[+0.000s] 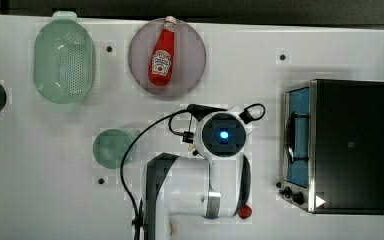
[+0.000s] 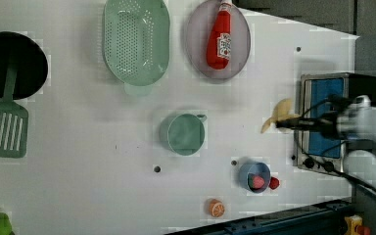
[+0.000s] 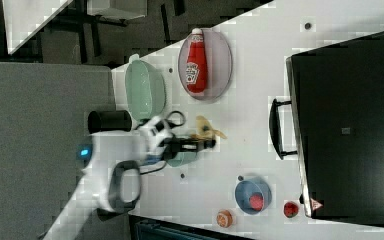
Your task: Pick Banana and place it in mug.
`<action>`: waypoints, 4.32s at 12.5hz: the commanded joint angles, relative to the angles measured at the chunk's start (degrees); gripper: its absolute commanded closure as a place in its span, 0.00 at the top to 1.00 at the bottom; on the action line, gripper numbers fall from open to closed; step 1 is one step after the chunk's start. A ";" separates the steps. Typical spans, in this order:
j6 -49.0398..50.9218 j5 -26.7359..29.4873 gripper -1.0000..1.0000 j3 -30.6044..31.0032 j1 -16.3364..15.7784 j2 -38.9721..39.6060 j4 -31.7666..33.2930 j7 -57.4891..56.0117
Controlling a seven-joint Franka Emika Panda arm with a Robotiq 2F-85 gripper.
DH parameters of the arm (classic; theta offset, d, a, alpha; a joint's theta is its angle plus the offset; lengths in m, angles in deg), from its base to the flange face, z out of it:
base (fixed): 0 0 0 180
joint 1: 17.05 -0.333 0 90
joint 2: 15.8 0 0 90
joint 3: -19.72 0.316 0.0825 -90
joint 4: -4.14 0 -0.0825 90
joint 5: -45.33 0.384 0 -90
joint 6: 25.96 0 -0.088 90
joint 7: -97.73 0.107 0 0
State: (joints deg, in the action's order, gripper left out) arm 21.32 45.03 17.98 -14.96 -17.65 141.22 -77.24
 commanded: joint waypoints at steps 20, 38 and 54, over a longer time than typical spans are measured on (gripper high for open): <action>10.60 7.09 0.25 27.01 -2.34 1.66 -9.10 43.83; -7.13 1.15 1.00 26.73 -2.60 9.05 -6.99 56.03; 36.86 -0.34 1.00 -0.41 -0.69 -11.24 -28.00 45.68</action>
State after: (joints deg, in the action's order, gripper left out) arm 56.90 44.48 15.89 -14.71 -31.60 112.80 -28.43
